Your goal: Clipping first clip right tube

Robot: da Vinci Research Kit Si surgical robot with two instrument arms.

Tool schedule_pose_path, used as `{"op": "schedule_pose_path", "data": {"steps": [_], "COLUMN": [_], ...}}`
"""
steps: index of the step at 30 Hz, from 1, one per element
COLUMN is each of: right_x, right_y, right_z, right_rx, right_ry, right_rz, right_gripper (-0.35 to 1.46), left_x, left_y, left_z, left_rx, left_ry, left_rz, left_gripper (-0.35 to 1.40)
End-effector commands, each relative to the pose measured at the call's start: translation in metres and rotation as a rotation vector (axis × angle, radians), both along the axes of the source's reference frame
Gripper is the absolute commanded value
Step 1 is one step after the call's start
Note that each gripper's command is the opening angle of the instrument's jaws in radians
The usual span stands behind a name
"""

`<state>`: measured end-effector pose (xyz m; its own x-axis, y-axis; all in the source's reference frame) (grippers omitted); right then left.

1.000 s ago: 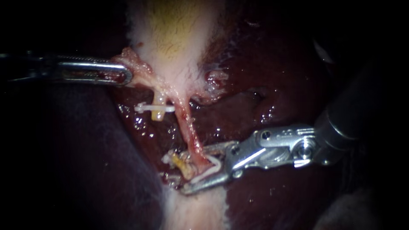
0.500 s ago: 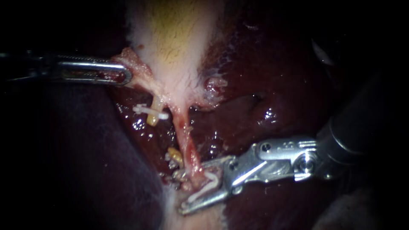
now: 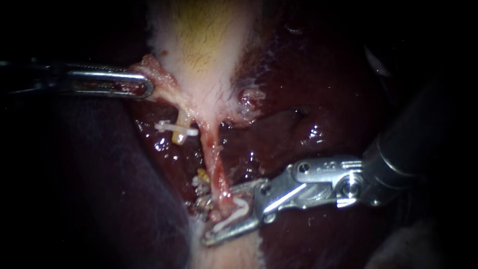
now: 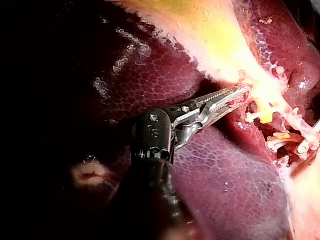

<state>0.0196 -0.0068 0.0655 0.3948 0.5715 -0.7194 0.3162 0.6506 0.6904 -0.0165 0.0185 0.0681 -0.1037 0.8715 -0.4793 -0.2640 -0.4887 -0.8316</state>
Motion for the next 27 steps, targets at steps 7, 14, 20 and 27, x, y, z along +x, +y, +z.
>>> {"op": "schedule_pose_path", "data": {"steps": [7, 14, 20, 27], "right_x": [-0.0005, -0.0007, -0.001, -0.001], "right_y": [0.0004, 0.0006, 0.0006, 0.0004], "right_z": [0.0002, 0.0003, 0.0004, 0.0007], "right_rx": [-0.006, -0.012, -0.013, -0.01], "right_ry": [-0.013, -0.024, -0.037, -0.039], "right_rz": [-0.007, -0.014, -0.024, -0.028], "right_gripper": [-0.08, -0.35, -0.35, -0.35], "left_x": [0.0, 0.0001, 0.0001, 0.0], "left_y": [0.0001, 0.0001, 0.0001, 0.0002], "left_z": [0.0002, 0.0002, 0.0001, 0.0002], "left_rx": [0.0, 0.0, 0.0, 0.0], "left_ry": [0.0, 0.0, 0.0, 0.0], "left_rz": [0.0, 0.0, 0.0, 0.0], "left_gripper": [-0.35, -0.35, -0.35, -0.35]}}
